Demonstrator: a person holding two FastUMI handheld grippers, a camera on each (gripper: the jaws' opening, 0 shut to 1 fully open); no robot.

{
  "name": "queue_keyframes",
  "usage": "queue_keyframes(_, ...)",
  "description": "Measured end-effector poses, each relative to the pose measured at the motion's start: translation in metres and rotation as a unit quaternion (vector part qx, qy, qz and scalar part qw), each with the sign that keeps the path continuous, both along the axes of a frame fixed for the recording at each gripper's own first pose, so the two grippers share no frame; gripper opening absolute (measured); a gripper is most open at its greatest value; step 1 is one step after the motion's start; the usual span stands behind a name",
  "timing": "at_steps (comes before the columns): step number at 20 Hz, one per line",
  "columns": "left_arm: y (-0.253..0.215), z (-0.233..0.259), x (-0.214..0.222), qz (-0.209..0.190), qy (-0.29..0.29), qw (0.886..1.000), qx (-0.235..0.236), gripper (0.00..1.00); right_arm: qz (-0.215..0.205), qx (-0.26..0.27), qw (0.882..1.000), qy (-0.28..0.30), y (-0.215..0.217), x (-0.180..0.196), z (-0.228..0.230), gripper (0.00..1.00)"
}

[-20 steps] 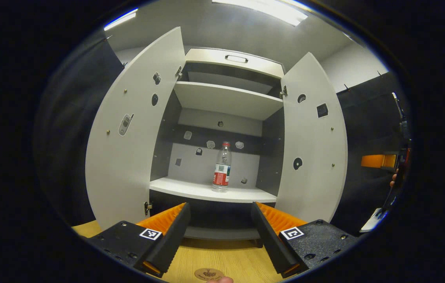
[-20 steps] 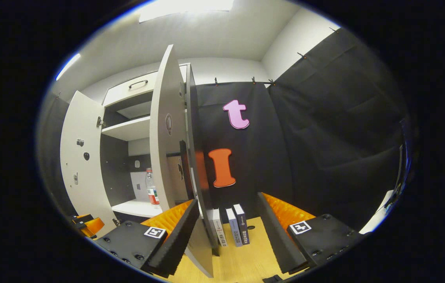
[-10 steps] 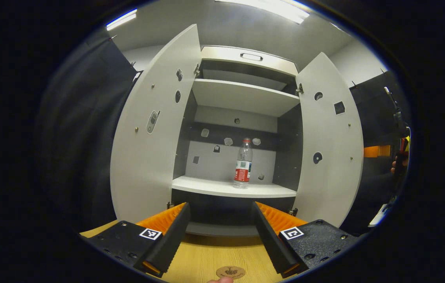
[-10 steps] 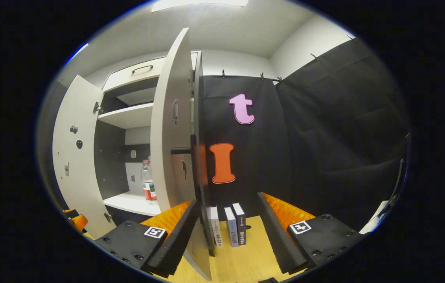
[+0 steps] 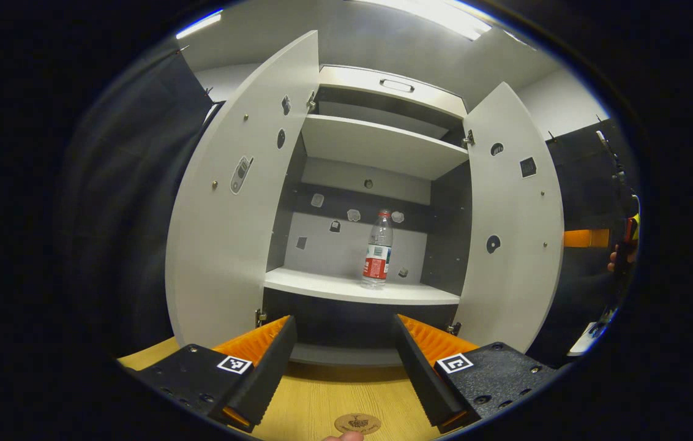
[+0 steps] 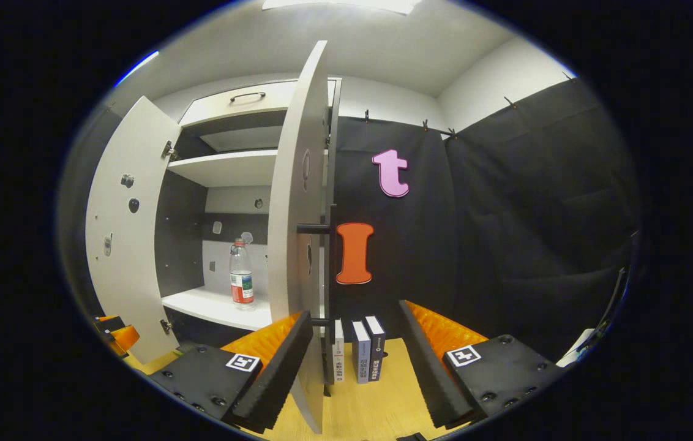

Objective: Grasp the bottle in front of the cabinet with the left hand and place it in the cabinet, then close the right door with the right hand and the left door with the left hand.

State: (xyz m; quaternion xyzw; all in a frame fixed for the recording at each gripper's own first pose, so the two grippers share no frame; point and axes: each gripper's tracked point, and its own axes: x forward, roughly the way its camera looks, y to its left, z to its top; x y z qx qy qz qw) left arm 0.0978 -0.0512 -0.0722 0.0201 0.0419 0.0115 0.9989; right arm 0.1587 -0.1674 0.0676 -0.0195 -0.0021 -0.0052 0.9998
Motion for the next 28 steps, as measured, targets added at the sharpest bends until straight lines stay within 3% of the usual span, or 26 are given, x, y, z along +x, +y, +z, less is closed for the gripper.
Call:
queue_keyframes(9,0.017,0.007,0.007,-0.010,-0.005,1.000,0.007,0.95,0.047,0.017,0.999,0.005,0.062,0.000,-0.003,0.95)
queue_keyframes(28,0.066,0.021,-0.014,0.048,-0.015,0.999,0.016,0.94,0.147,0.044,0.988,0.022,0.162,0.021,-0.014,0.95)
